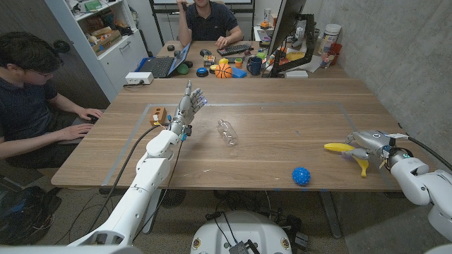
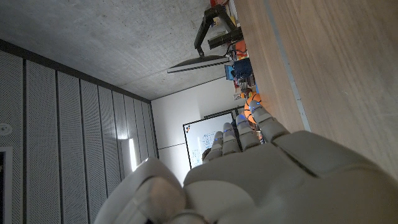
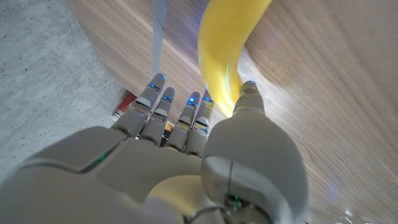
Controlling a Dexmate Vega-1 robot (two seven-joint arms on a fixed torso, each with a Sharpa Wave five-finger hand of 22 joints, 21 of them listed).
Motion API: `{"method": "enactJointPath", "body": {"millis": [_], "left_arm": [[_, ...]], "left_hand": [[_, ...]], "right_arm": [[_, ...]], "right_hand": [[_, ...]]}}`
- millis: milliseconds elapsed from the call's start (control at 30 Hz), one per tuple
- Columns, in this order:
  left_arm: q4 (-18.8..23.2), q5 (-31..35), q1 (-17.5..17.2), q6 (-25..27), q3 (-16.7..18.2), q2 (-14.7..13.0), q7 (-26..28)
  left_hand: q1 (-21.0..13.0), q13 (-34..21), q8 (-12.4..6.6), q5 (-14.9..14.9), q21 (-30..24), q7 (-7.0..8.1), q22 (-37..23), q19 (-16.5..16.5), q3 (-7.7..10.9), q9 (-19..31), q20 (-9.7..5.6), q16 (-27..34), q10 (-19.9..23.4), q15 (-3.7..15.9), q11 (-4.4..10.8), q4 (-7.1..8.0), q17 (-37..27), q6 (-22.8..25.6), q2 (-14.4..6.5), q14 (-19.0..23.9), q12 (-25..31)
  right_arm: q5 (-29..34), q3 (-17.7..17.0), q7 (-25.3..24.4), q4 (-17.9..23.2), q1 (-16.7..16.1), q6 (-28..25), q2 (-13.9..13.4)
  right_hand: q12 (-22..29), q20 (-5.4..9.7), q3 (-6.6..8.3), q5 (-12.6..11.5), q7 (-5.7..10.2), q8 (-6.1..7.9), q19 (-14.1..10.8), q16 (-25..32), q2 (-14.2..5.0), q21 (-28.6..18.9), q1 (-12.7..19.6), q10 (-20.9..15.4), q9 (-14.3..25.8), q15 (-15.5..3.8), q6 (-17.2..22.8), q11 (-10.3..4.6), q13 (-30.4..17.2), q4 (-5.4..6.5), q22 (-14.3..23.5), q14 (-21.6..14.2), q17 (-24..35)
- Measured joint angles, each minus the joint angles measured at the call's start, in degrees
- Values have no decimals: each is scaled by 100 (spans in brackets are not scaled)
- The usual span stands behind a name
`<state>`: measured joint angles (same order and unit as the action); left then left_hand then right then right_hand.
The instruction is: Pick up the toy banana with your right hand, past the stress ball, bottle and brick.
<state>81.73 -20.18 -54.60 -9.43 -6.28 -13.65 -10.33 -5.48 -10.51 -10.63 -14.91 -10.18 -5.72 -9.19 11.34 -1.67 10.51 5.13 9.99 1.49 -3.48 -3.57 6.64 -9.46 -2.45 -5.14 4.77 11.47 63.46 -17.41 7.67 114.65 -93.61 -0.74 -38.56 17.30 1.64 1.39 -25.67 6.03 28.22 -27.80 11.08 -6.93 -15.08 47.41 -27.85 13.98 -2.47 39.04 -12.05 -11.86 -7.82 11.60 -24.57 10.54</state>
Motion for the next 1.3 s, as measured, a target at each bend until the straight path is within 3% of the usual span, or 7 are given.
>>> {"method": "enactJointPath", "body": {"millis": [533, 933, 1300], "left_arm": [[-345, -37, 209, -44, -27, 23, -147], [-541, -49, 319, -94, -41, 38, -214], [-565, -57, 334, -95, -41, 30, -229]], "left_hand": [[-30, 0, 0, 0, 0, 0, 0, 0, 0, 0, 0, 0, 0, 0, 0, 0, 0, 0, 30, 0, 0], [-30, 0, 0, 0, 0, 0, 0, 0, 0, 0, 0, 0, 0, 0, 0, 0, 0, 0, 30, 0, 0], [-52, 0, 0, 0, 0, 0, 0, -1, 0, 0, 0, 0, 0, 0, 0, 0, 0, 0, 7, 0, 0]], "right_arm": [[36, -44, -7, 248, 92, -7, 81], [-40, 61, -292, 293, 420, -36, 215], [-118, 240, -401, 257, 758, 9, 149]], "right_hand": [[0, 0, 7, 5, 0, 25, 0, 0, 8, 0, 8, 1, -4, 0, 0, 3, 1, -7, 0, 0, 0], [0, 0, 7, 11, 0, 23, 0, 0, 38, 0, 38, -41, -2, 0, 0, -1, 1, -6, -1, 0, -1], [0, -2, 22, 2, -12, 17, 2, 0, 67, 0, 68, -42, 2, -3, 13, 0, 1, 8, -1, -3, -1]]}}
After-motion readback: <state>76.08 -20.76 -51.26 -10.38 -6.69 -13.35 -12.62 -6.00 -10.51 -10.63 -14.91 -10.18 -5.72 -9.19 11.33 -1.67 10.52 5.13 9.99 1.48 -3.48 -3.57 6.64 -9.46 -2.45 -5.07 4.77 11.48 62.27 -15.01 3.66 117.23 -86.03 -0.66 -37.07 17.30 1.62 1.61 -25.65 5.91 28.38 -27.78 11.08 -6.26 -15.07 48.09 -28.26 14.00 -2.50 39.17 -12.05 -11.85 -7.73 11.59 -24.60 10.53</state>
